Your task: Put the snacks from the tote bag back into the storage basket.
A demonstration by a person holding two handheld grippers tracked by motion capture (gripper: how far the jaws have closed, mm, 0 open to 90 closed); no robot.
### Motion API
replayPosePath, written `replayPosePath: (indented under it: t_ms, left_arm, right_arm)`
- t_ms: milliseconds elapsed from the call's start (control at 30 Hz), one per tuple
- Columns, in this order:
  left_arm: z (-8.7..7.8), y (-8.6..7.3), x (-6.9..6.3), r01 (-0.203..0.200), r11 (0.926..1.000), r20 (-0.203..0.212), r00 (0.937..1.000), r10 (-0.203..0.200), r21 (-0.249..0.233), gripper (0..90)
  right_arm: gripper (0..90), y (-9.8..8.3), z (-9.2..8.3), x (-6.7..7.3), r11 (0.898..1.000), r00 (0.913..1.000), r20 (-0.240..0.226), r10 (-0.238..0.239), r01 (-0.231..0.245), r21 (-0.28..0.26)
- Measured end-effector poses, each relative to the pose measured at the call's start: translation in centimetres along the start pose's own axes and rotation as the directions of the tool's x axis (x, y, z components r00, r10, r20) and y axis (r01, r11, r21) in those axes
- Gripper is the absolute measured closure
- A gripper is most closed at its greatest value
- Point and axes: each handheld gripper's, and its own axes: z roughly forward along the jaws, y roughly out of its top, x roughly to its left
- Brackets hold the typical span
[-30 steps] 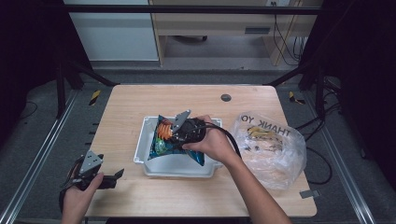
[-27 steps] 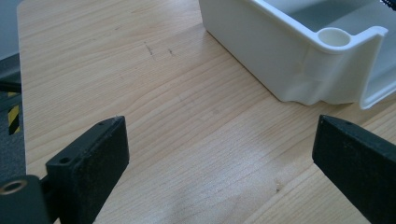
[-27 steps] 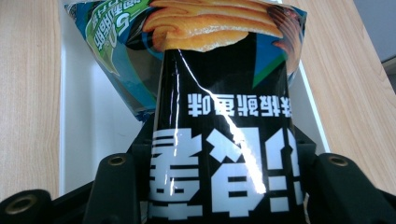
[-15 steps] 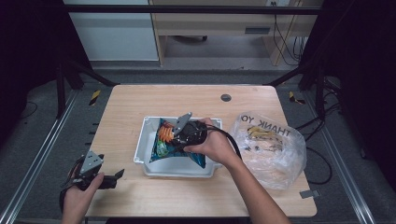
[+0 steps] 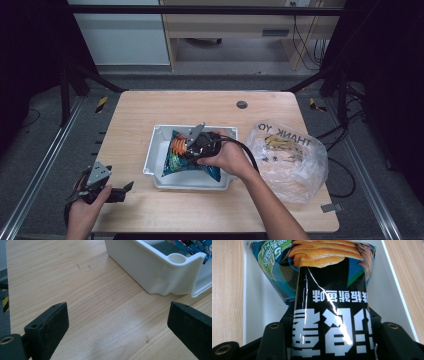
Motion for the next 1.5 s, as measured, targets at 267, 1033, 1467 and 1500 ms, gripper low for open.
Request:
replayPosePath:
  t_ms: [267,1033,1467,1500]
  left_arm:
    - [0.1,0.0,0.0,-0.004,1.0,0.002,1.0,0.004,0.004,3.1]
    - [0.1,0.0,0.0,-0.006,1.0,0.002,1.0,0.006,0.006,3.1]
    - [0.1,0.0,0.0,-0.008,0.9999,0.001,1.0,0.008,0.009,3.1]
    - [0.1,0.0,0.0,-0.008,0.9999,0.001,1.0,0.008,0.009,3.1]
  right_arm:
    - [46.4,-0.3,0.3,0.0,1.0,1.0,-0.007,0.007,-0.007,0.001]
    - [46.4,-1.0,1.0,-0.2,1.0,0.9996,-0.02,0.021,-0.02,0.023]
    - [46.1,-1.0,1.3,-0.3,0.999,0.9993,-0.026,0.028,-0.028,0.018]
    - [46.0,-1.0,1.3,-0.3,0.999,0.9993,-0.025,0.03,-0.029,0.02]
